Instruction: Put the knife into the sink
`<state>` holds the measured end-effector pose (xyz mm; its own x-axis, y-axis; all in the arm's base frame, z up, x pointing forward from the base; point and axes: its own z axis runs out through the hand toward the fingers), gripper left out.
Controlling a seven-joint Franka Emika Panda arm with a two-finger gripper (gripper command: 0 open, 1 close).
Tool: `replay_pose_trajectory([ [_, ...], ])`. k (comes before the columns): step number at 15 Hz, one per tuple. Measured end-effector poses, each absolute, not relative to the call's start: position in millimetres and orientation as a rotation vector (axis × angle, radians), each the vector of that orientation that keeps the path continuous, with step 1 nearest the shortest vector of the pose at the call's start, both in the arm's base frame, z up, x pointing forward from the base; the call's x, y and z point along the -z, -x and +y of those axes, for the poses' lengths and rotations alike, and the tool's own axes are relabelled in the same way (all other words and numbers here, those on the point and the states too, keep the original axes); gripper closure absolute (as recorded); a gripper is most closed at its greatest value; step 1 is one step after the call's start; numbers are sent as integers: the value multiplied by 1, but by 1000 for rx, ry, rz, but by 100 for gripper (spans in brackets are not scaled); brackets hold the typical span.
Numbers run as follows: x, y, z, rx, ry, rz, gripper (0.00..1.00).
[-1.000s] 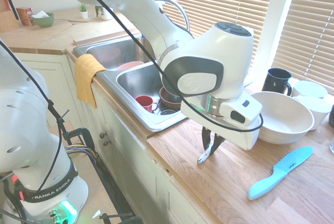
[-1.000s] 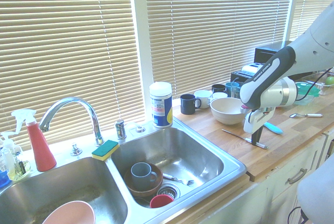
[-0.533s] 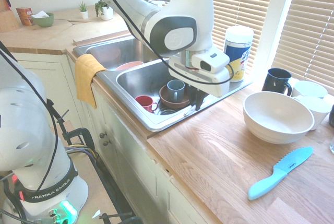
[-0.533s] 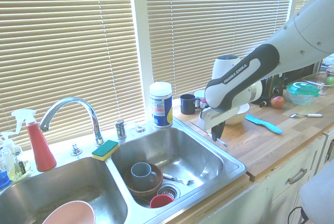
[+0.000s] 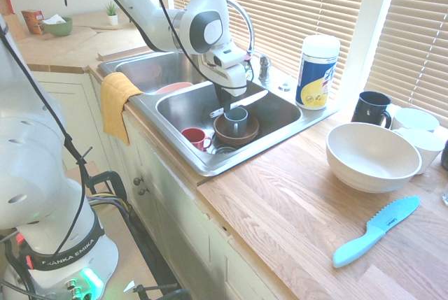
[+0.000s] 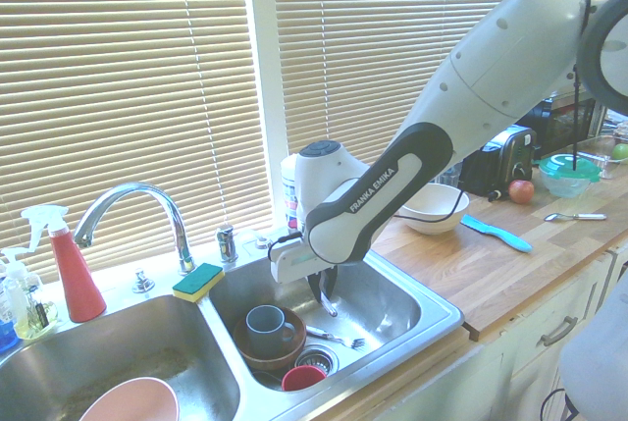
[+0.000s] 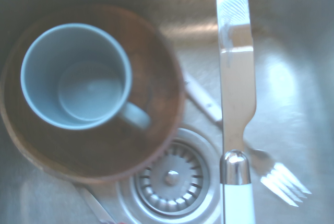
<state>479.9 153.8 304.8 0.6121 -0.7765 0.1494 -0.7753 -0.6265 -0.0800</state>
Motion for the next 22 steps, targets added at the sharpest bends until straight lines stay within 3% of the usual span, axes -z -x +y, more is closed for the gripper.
replay_pose_trajectory([
  [16,-171,-543,145,93,2859,1332,100],
  [17,-170,-544,145,91,2857,1335,0],
  [22,-170,-545,144,76,2839,1356,0],
])
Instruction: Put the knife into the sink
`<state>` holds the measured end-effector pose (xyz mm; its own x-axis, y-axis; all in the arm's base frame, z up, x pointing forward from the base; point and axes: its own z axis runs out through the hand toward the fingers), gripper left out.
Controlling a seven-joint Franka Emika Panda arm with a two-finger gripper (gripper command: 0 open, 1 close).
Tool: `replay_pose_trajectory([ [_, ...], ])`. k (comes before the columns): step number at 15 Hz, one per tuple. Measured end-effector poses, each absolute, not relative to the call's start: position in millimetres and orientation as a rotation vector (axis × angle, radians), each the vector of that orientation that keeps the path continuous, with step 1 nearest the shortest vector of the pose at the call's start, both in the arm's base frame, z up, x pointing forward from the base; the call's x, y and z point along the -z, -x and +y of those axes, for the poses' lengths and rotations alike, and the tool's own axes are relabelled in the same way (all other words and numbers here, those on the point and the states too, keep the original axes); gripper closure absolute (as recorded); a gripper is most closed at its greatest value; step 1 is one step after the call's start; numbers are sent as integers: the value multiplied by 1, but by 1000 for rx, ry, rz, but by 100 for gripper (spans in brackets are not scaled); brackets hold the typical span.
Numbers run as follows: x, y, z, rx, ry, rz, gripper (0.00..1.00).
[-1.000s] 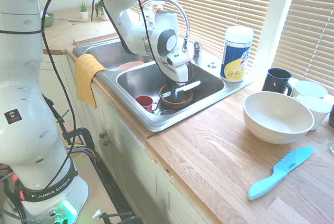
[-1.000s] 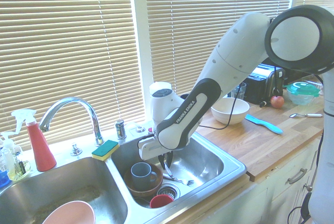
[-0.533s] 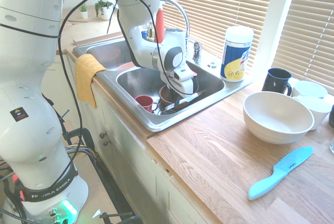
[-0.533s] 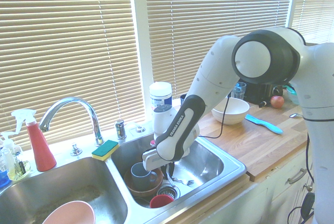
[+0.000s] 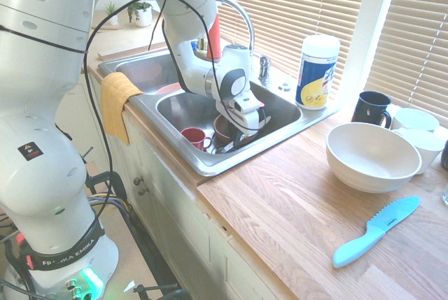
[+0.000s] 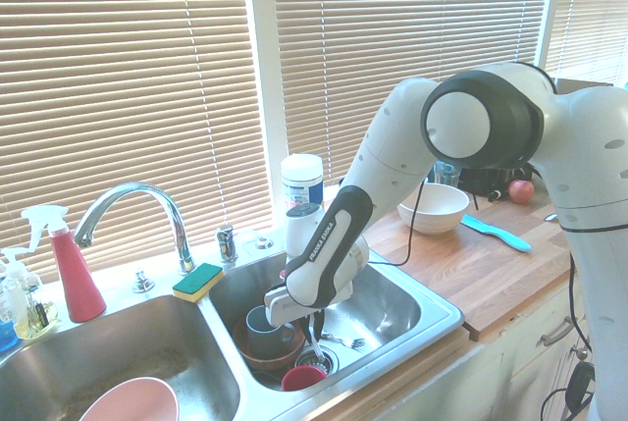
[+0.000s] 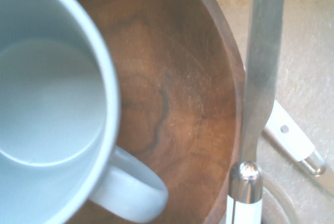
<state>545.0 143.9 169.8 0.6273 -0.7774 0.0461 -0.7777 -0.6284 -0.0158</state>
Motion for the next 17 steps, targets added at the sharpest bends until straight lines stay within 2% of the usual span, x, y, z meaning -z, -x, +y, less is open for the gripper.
replay_pose_trajectory([
  [13,-178,-543,139,-97,-2826,-1341,0],
  [17,-263,-540,153,-202,-2873,-1324,0],
])
